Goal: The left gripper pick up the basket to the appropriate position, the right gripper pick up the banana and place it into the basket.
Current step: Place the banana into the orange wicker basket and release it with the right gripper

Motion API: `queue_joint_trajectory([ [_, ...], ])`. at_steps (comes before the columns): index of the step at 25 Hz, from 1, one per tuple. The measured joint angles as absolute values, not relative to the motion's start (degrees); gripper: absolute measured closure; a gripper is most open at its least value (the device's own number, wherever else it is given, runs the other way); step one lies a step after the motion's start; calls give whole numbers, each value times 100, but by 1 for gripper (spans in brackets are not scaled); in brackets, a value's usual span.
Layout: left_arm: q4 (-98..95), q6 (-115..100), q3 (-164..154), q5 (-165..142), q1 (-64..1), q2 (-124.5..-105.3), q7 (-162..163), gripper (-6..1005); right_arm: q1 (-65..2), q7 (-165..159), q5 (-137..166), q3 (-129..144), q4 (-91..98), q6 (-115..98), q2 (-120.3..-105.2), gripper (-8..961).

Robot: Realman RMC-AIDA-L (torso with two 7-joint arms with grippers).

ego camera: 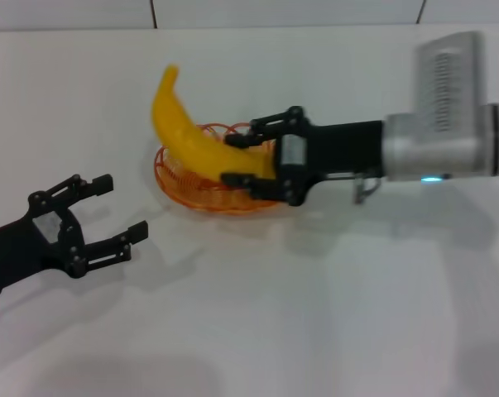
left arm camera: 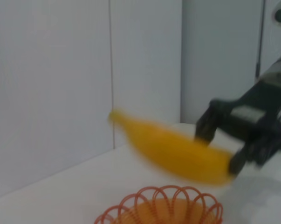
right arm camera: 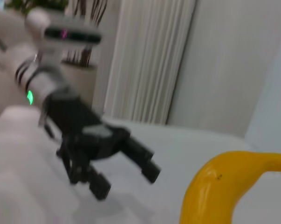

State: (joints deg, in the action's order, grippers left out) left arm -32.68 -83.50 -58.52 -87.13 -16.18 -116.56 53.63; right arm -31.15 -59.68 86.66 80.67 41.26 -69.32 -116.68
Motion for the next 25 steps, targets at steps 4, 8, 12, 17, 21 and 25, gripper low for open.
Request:
queue_joint_trajectory([
  [4, -3265, -8350, -5876, -8720, -1692, -11661, 5369, 108, -3340, -6007, 8470, 8824, 4100, -5907, -11711, 466],
  [8, -3262, -8350, -5894, -8723, -1720, -11663, 5371, 108, -3386, -6018, 8053, 9388, 4099, -5397, -11708, 456],
  [12, -3260, -8352, -5898, -8726, -1679, -11664, 5370, 109, -3333, -6111, 7962, 9458, 4136, -5374, -11698, 446],
  [17, -3260, -8394, -5898, -8733, -1654, -11663, 5349, 109, -3295, -6245, 7955, 9469, 4161, -5289, -11694, 397],
  [21, -3260, -8402, -5875, -8736, -1605, -11658, 5333, 108, -3190, -6336, 7947, 9406, 4252, -5339, -11676, 241],
  [25, -3275, -8403, -5856, -8737, -1545, -11648, 5319, 108, -2626, -6417, 7940, 9197, 4771, -5465, -11646, 189],
])
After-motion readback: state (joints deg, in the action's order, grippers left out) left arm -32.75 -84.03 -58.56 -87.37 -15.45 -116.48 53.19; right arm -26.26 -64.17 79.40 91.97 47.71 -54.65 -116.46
